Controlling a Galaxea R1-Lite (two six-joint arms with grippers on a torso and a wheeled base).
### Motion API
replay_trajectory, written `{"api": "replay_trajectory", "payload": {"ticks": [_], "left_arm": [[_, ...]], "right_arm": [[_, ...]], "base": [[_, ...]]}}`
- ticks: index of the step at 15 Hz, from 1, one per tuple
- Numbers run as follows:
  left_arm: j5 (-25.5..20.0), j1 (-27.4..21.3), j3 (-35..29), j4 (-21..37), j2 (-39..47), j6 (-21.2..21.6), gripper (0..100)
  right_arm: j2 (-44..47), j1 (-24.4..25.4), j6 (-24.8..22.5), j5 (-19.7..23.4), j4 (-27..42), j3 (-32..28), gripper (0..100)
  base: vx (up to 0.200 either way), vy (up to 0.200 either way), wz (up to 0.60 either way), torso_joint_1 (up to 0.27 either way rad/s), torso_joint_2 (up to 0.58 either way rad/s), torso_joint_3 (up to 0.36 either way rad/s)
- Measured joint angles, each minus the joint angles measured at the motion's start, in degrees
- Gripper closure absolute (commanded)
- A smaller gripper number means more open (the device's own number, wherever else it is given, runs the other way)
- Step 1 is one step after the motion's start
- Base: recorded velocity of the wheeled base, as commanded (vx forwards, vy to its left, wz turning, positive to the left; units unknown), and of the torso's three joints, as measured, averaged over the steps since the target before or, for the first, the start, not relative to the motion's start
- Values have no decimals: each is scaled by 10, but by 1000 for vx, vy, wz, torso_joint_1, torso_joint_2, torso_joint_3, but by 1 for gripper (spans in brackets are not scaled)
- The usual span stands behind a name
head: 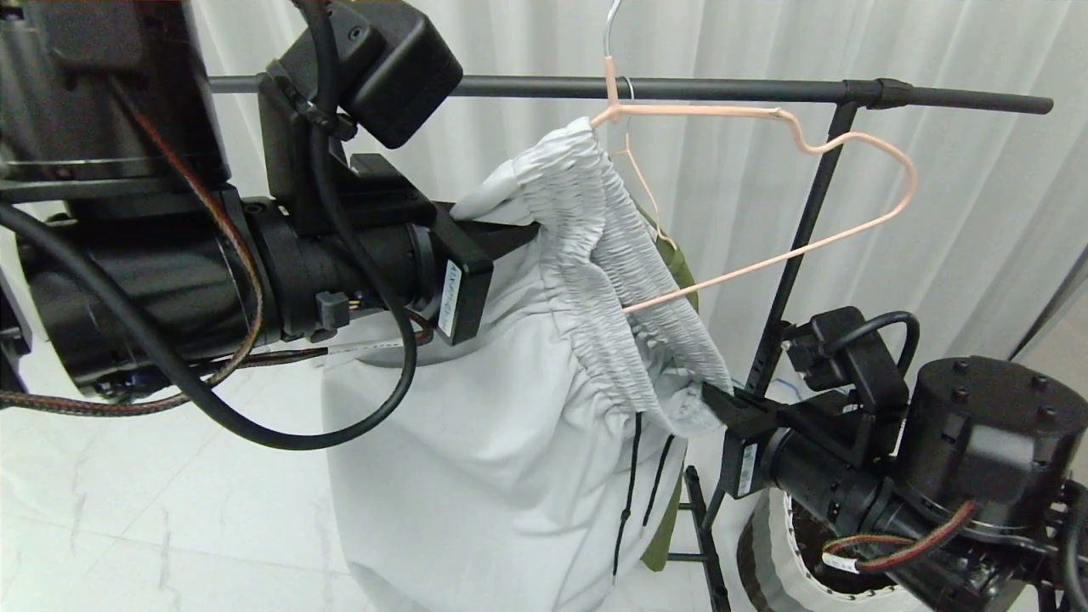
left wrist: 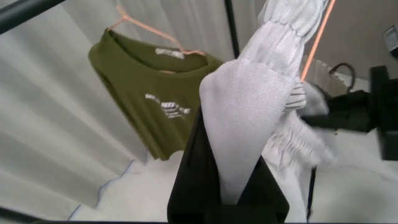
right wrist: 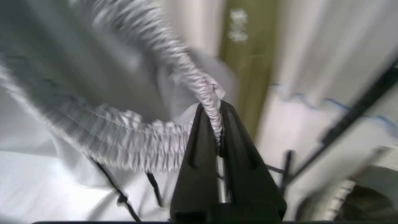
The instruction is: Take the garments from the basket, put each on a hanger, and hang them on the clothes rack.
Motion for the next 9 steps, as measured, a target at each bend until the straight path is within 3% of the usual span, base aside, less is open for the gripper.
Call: {"api": "replay_trajectory", "payload": {"ticks": [4, 9], "left_arm": [[3, 18, 36, 0, -9, 72, 100], [2, 28, 93, 0, -35, 85, 100]], "right_arm": [[-14, -84, -17, 0, 0, 0, 100], [-32, -164, -22, 3, -2, -5, 100]], "base": [[0, 0, 0, 0, 0, 0], [0, 0, 0, 0, 0, 0]]}}
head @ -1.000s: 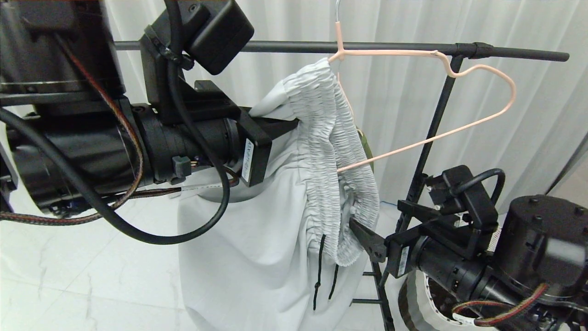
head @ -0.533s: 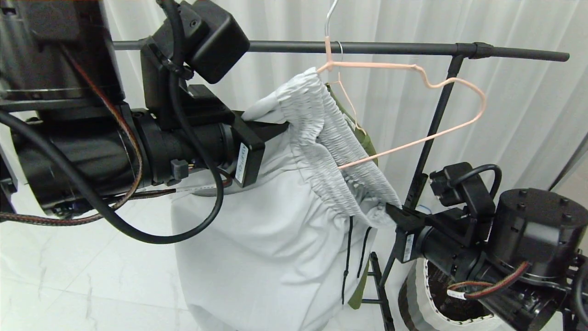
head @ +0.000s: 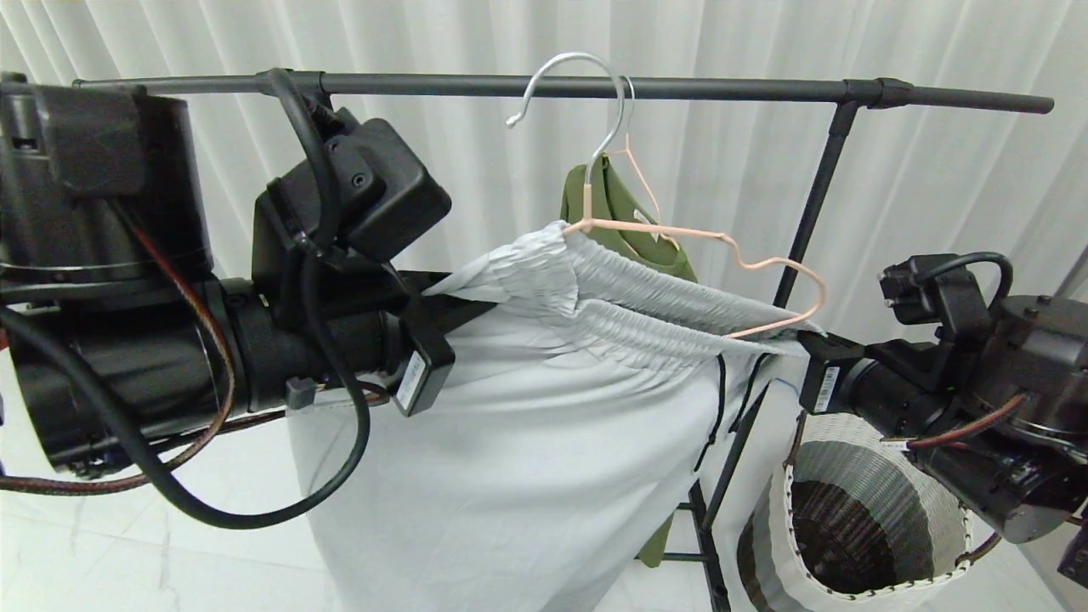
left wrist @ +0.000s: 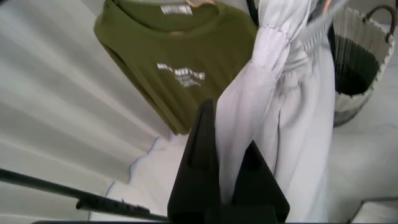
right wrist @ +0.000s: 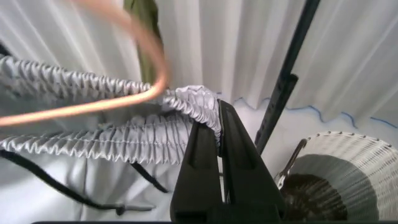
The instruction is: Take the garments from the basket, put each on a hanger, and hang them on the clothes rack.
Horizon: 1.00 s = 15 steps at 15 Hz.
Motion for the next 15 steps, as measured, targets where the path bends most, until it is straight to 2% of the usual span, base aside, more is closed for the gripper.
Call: {"api": "replay_trajectory", "payload": {"ticks": [3, 8, 12, 14, 15], "left_arm": [[3, 14, 37, 0, -11, 56, 100], [67, 26, 69, 0, -13, 67, 100], [100, 23, 72, 1, -5, 61, 100], [109, 14, 68, 1, 0, 33, 100], [121, 0, 62, 2, 3, -1, 100]], "right_arm": [[-3, -8, -12, 0, -10, -5, 100], [-7, -7, -38, 3, -21, -7, 100], [-23, 14, -84, 37, -21, -8, 100], [-33, 35, -116, 45, -22, -7, 100], [-36, 52, -127, 45, -22, -7, 100]], "base": [[0, 0, 0, 0, 0, 0], [0, 0, 0, 0, 0, 0], [0, 0, 0, 0, 0, 0], [0, 0, 0, 0, 0, 0], [0, 0, 0, 0, 0, 0]]}}
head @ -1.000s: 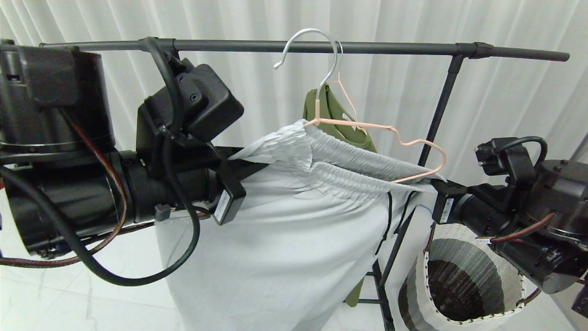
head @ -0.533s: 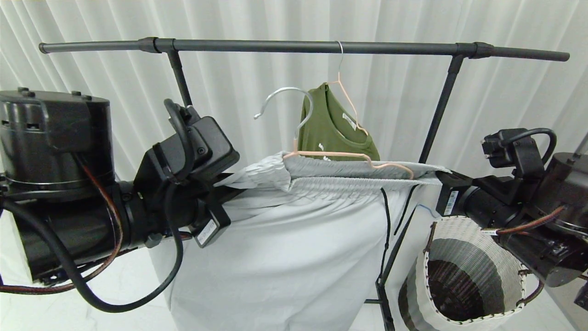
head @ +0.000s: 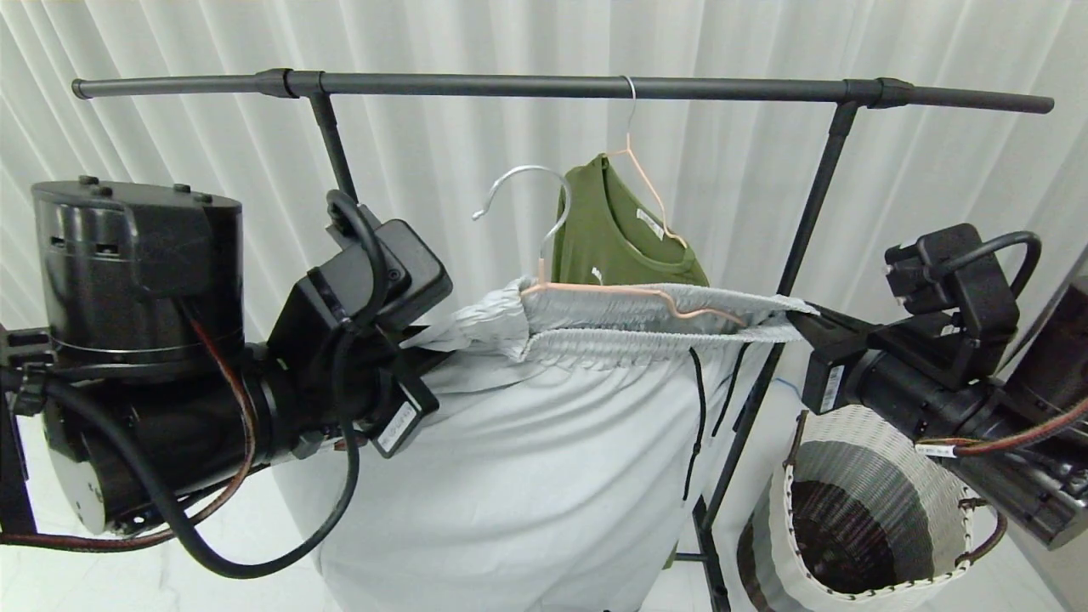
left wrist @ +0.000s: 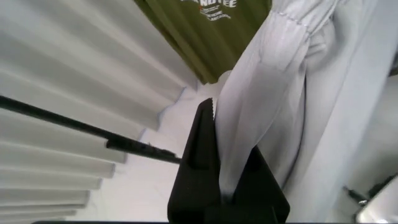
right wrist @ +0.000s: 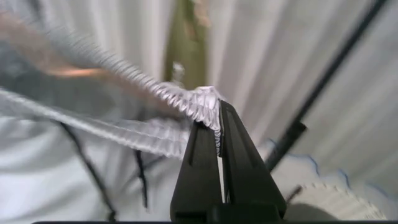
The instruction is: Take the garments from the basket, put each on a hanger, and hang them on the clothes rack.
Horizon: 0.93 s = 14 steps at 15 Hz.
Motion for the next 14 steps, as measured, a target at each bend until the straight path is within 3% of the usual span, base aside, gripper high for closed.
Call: {"api": "replay_trajectory", "payload": {"ticks": [2, 4, 14], "left_arm": [[50, -47, -17, 0, 9, -89, 100], [79, -83, -40, 0, 20, -148, 100], [82, -113, -66, -1, 34, -168, 100]], "right_arm": [[-3, 52, -19, -2, 0, 0, 100], [4, 90, -24, -4, 0, -1, 100], [87, 187, -24, -16, -18, -78, 100]], "base": [[0, 0, 0, 0, 0, 0], [0, 0, 0, 0, 0, 0], [0, 0, 0, 0, 0, 0]]}}
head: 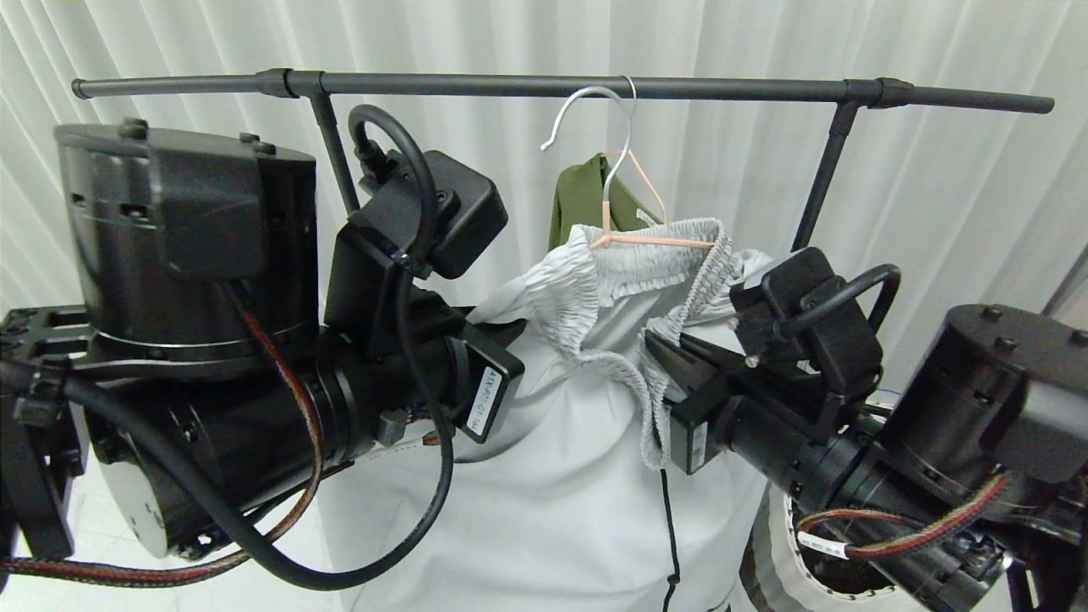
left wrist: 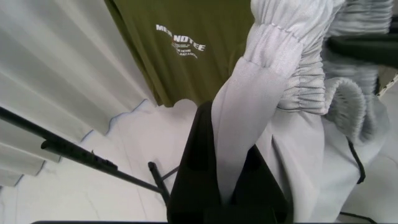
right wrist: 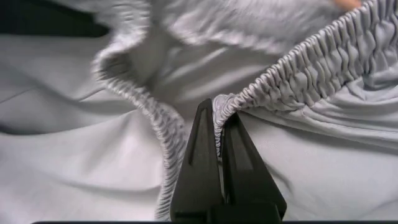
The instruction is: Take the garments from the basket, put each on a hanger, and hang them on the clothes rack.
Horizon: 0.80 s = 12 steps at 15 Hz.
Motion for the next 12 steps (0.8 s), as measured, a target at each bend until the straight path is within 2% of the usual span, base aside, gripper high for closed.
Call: {"api": "replay_trajectory", "payload": {"ticks": [2, 3, 5, 8, 10, 12], "left_arm": [[0, 2, 0, 0, 0, 4, 100], [0, 5, 0, -1, -1, 6, 100], [0, 10, -1, -2, -3, 17, 100], [-5, 17, 5, -28, -8, 62, 100], [-7, 19, 16, -40, -10, 67, 100], [-27, 20, 35, -41, -18, 68, 100]], "right_arm": [[12, 9, 0, -6, -1, -5, 100], [14, 10, 1, -9, -1, -5, 0], [12, 12, 1, -10, 0, 0, 0], [-9, 14, -2, -5, 0, 36, 0], [-32, 14, -3, -4, 5, 68, 0], [-70, 6, -3, 3, 40, 96, 0]], "base": [[0, 0, 0, 0, 0, 0], [0, 0, 0, 0, 0, 0], [0, 0, 0, 0, 0, 0], [0, 0, 0, 0, 0, 0], [0, 0, 0, 0, 0, 0], [0, 0, 0, 0, 0, 0]]}}
